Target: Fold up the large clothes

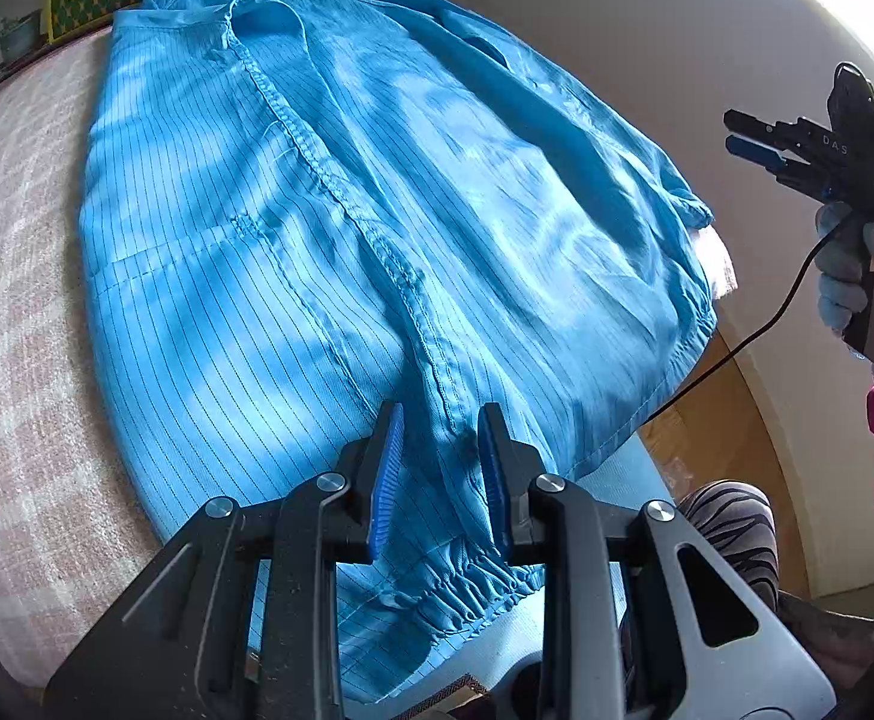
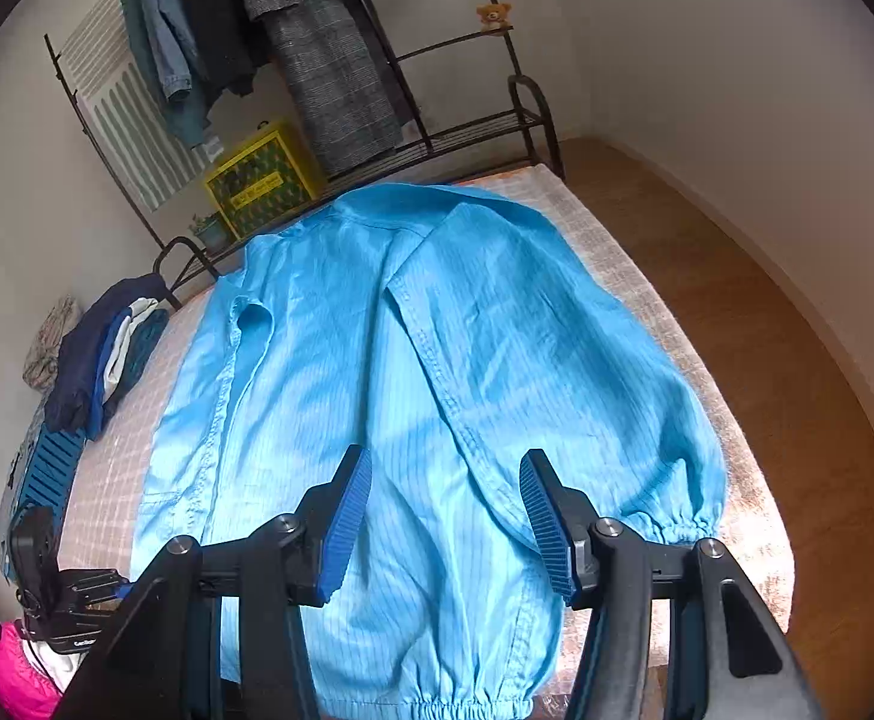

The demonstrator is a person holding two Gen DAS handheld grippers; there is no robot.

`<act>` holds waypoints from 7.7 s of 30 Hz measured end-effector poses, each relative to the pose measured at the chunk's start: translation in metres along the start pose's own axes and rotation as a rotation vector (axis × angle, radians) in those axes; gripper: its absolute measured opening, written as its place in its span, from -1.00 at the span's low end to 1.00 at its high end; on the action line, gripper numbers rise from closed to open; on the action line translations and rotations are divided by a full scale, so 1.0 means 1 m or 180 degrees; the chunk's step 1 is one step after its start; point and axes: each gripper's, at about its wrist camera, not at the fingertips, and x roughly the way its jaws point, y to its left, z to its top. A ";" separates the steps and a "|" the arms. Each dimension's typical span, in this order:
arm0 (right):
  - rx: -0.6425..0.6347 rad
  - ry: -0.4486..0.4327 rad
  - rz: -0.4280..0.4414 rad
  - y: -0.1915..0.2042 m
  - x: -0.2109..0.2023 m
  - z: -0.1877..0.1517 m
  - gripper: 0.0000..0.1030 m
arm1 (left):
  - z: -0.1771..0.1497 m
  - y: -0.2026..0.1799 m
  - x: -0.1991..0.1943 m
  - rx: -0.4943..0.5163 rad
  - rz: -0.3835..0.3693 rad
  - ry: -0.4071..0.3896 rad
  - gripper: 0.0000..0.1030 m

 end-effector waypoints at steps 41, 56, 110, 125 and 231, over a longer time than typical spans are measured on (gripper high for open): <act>-0.1067 -0.0584 -0.0224 0.087 -0.031 0.040 -0.91 | 0.058 0.012 -0.043 -0.0350 -0.0206 -0.0587 -0.52; -0.3094 0.1129 0.0623 0.211 0.051 -0.160 -0.92 | 0.062 0.058 -0.066 -0.0956 -0.0168 -0.0759 -0.46; 0.0806 0.0882 0.1275 -0.011 0.106 -0.027 -0.19 | 0.071 -0.005 0.067 -0.0743 -0.0379 0.0333 -0.95; 0.0626 0.0674 0.1178 -0.002 0.093 -0.014 -0.96 | 0.061 -0.040 0.079 -0.0581 -0.0393 0.0356 -0.96; 0.0437 0.0453 0.0589 -0.042 0.040 -0.075 -1.00 | 0.131 -0.113 0.075 -0.0085 -0.0253 0.0032 -0.87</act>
